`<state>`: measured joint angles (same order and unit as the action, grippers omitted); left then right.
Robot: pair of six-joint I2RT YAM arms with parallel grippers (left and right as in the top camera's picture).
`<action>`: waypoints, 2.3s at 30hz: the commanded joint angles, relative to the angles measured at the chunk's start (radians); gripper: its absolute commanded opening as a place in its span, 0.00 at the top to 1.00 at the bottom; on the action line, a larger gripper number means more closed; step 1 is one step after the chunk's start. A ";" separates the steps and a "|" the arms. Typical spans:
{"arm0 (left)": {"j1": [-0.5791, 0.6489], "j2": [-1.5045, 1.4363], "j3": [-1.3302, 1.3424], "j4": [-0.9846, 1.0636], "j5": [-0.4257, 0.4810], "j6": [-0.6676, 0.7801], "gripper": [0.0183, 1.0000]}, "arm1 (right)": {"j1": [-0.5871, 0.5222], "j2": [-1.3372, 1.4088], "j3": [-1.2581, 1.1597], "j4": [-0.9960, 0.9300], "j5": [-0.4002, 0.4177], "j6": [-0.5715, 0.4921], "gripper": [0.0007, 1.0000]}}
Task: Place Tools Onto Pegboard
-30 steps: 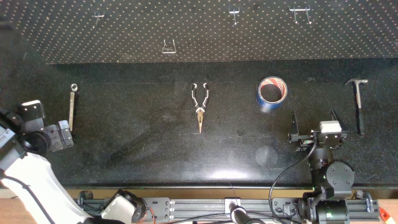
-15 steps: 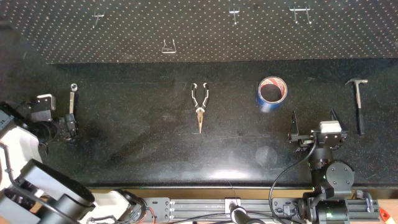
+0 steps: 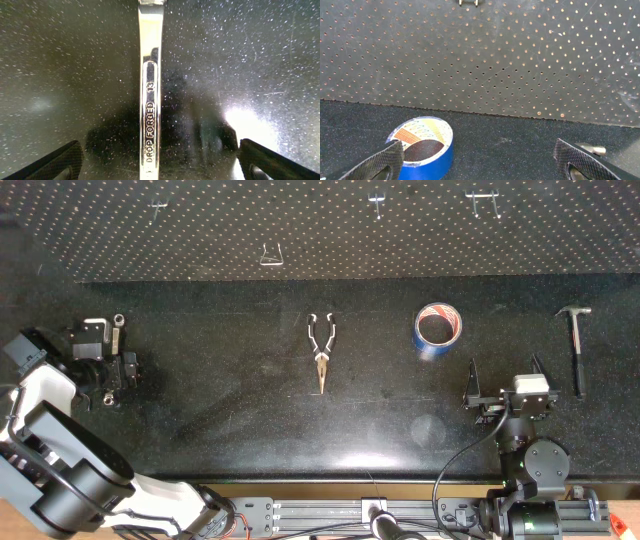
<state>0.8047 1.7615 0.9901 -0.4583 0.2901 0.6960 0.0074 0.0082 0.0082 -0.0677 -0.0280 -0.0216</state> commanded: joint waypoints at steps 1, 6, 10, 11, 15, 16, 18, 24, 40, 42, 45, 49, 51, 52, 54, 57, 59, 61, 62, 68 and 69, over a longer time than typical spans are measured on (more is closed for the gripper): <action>0.000 0.031 0.008 0.003 0.022 -0.011 0.01 | -0.002 -0.007 -0.004 -0.003 -0.006 -0.010 0.03; 0.000 0.031 0.008 -0.008 0.018 -0.010 0.63 | -0.002 -0.007 -0.004 -0.003 -0.006 -0.010 0.03; 0.000 0.031 0.008 -0.021 0.018 -0.011 0.85 | -0.002 -0.007 -0.004 -0.003 -0.006 -0.010 0.03; 0.000 0.031 0.008 -0.023 0.017 -0.011 0.87 | -0.002 -0.007 -0.004 -0.003 -0.006 -0.010 0.03; 0.000 0.031 0.008 -0.024 0.017 -0.011 0.90 | -0.002 -0.007 -0.004 -0.003 -0.006 -0.010 0.03; 0.000 0.031 0.008 -0.024 0.017 -0.011 0.90 | -0.002 -0.007 -0.004 -0.003 -0.006 -0.010 0.03; 0.000 0.031 0.008 -0.024 0.017 -0.011 0.90 | -0.002 -0.007 -0.004 -0.003 -0.006 -0.010 0.03; 0.000 0.005 0.009 -0.058 0.018 -0.011 0.99 | -0.002 -0.007 -0.004 -0.003 -0.006 -0.010 0.03; -0.546 -0.447 0.489 -0.254 -0.149 -0.483 0.99 | -0.002 -0.007 -0.004 -0.003 -0.006 -0.010 0.03; -0.557 -0.474 0.489 -0.263 -0.149 -0.483 0.99 | -0.002 -0.007 -0.004 -0.003 -0.006 -0.010 0.03; -0.558 -0.517 0.489 -0.369 -0.149 -0.484 0.99 | -0.002 -0.007 -0.004 -0.003 -0.006 -0.010 0.03; -0.558 -0.588 0.479 -0.399 -0.171 -0.532 0.99 | -0.002 -0.007 -0.004 -0.003 -0.006 -0.010 0.03; -0.558 -0.646 0.401 -0.384 -0.201 -0.532 0.99 | -0.002 -0.007 -0.004 -0.003 -0.006 -0.010 0.03; -0.558 -0.692 0.313 -0.340 -0.226 -0.531 0.99 | -0.002 -0.007 -0.004 -0.003 -0.006 -0.010 0.03; -0.557 -0.766 0.161 -0.234 -0.235 -0.531 0.99 | -0.002 -0.007 -0.004 -0.003 -0.006 -0.010 0.03; -0.557 -0.800 0.010 -0.073 -0.233 -0.531 0.99 | -0.002 -0.007 -0.004 -0.003 -0.006 -0.010 0.03; -0.557 -0.799 -0.047 -0.006 -0.226 -0.531 0.99 | -0.002 -0.007 -0.004 -0.003 -0.006 -0.010 0.03; -0.558 -0.777 -0.077 0.040 -0.224 -0.531 0.99 | -0.002 -0.007 -0.004 -0.003 -0.006 -0.010 0.03; -0.558 -0.760 -0.079 0.039 -0.191 -0.523 0.99 | -0.002 -0.007 -0.004 -0.003 -0.006 -0.010 0.03; -0.558 -0.712 -0.080 0.054 -0.173 -0.524 0.99 | -0.002 -0.007 -0.004 -0.003 -0.006 -0.010 0.03; -0.558 -0.708 -0.080 0.054 -0.173 -0.524 0.99 | -0.002 -0.007 -0.004 -0.003 -0.006 -0.010 0.03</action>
<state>0.2459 1.0473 0.9089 -0.4175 0.0978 0.1776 0.0074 0.0074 0.0082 -0.0677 -0.0280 -0.0216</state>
